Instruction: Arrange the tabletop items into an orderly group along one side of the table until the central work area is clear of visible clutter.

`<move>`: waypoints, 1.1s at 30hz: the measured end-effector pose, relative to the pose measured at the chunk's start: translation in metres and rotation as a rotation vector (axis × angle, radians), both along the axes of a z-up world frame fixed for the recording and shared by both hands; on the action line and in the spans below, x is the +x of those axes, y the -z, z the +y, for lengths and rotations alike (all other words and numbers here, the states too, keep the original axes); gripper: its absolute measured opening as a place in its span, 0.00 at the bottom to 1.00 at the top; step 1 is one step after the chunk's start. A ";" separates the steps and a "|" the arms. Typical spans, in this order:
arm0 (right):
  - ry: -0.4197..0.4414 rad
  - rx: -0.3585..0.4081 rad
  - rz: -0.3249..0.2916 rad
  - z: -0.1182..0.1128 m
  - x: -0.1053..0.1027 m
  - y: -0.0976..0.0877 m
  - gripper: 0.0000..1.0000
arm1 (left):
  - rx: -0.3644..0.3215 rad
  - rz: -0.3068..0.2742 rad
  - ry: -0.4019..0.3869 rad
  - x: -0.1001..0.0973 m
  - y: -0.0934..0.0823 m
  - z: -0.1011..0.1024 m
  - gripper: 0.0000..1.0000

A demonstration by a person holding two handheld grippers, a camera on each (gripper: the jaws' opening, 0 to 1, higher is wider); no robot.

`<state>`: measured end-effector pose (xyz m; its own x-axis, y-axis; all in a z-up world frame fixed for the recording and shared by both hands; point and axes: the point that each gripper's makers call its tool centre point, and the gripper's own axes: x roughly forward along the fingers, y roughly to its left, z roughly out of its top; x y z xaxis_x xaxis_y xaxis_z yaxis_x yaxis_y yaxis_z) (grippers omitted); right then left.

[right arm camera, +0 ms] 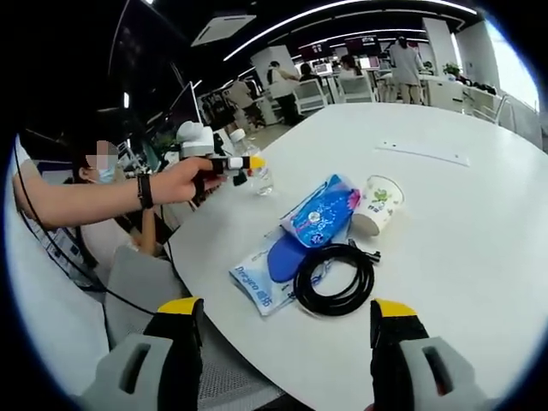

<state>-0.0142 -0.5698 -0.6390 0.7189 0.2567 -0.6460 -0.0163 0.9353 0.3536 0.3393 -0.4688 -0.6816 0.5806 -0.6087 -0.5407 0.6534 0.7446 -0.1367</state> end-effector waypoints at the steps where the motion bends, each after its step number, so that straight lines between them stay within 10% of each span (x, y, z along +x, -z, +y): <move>1: -0.002 0.001 0.000 0.001 0.001 0.000 0.82 | 0.001 -0.001 0.010 0.000 0.000 0.000 0.40; 33: -0.001 0.009 -0.019 0.007 0.006 0.008 0.82 | -0.082 0.002 0.097 -0.027 -0.026 0.025 0.47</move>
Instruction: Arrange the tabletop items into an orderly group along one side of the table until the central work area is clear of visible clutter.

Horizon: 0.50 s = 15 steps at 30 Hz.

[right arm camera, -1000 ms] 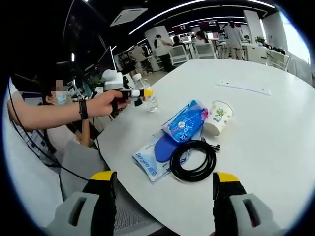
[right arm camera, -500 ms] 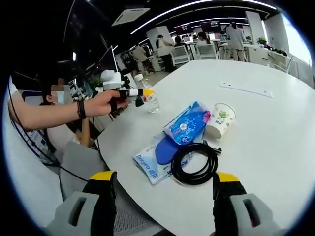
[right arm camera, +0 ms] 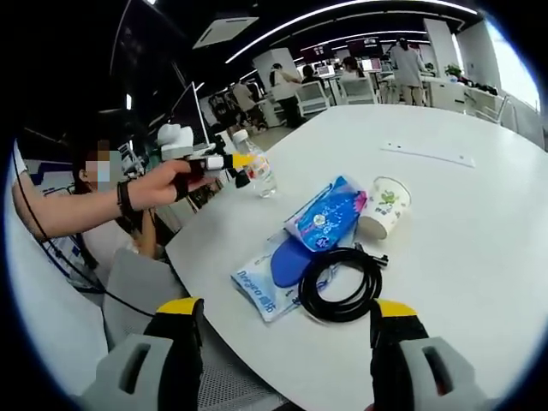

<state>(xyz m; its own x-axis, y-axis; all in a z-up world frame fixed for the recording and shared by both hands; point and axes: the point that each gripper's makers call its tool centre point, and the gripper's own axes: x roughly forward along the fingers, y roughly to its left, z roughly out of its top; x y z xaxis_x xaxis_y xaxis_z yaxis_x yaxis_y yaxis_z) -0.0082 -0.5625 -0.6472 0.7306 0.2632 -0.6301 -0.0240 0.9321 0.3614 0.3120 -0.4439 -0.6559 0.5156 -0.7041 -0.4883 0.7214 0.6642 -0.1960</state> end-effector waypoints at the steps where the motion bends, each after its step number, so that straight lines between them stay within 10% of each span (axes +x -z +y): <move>1: 0.003 0.004 -0.002 0.000 0.000 0.001 0.82 | -0.005 0.006 -0.004 -0.002 0.000 0.001 0.48; 15: 0.016 0.034 0.007 0.005 -0.010 0.014 0.82 | 0.011 0.023 -0.009 -0.049 0.004 0.028 0.47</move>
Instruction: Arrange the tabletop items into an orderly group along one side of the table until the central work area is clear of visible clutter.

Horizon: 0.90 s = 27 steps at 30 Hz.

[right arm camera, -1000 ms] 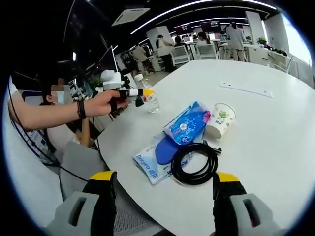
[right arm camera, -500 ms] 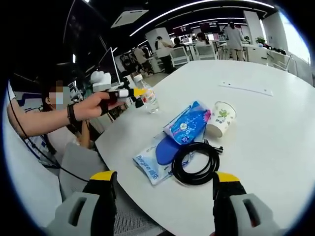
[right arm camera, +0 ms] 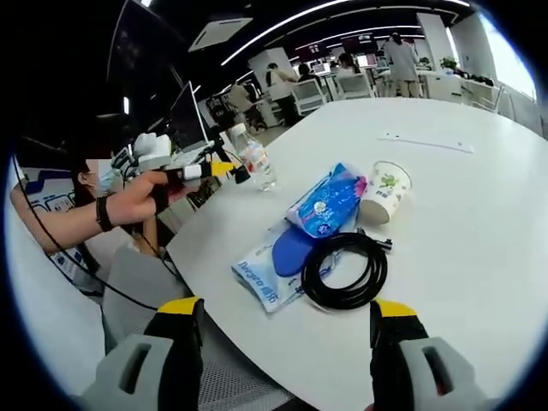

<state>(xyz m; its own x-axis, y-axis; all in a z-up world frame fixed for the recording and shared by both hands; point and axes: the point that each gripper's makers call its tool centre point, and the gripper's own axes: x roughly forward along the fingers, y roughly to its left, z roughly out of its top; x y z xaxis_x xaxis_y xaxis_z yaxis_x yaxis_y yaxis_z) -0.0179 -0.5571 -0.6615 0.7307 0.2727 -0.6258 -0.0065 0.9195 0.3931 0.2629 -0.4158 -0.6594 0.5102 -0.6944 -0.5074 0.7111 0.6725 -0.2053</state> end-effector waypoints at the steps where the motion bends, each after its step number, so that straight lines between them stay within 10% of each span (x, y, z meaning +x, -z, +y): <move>1: -0.001 0.000 0.000 -0.001 0.000 0.001 0.82 | 0.001 0.005 -0.003 -0.004 0.002 0.001 0.47; 27: -0.035 0.024 -0.002 0.000 0.014 0.011 0.81 | 0.118 0.002 0.215 -0.079 0.013 0.027 0.50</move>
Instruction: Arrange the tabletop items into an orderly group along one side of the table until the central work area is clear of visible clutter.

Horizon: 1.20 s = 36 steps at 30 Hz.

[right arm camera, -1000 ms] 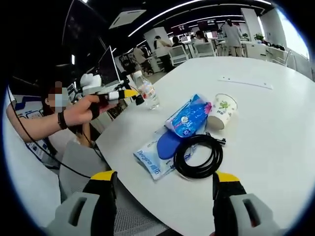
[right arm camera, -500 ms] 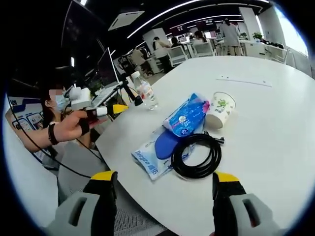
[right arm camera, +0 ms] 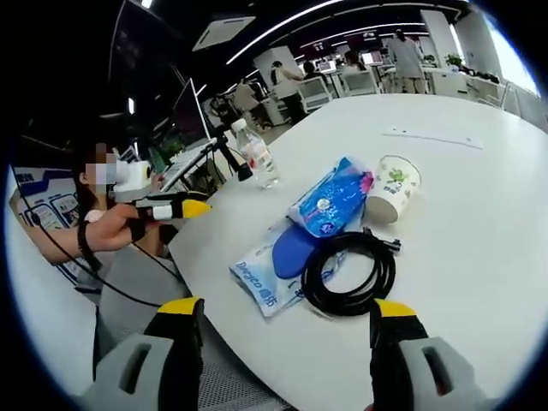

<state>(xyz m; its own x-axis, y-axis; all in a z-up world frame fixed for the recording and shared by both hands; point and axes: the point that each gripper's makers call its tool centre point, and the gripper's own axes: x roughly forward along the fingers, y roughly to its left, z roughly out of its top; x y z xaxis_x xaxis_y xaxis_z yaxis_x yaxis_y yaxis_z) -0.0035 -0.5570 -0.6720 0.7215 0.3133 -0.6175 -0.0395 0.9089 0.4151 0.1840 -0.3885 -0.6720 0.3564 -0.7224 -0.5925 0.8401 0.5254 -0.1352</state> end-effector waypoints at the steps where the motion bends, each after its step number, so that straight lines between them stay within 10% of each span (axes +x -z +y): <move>1: -0.001 -0.001 0.000 0.000 0.000 0.000 0.81 | 0.005 0.005 0.011 -0.002 0.001 0.002 0.51; 22: 0.133 -0.011 0.032 -0.060 0.050 0.006 0.77 | -0.006 0.005 0.115 -0.010 -0.017 0.027 0.67; 36: 0.387 0.108 0.065 -0.101 0.099 0.029 0.70 | -0.012 -0.010 0.143 -0.002 -0.025 0.031 0.70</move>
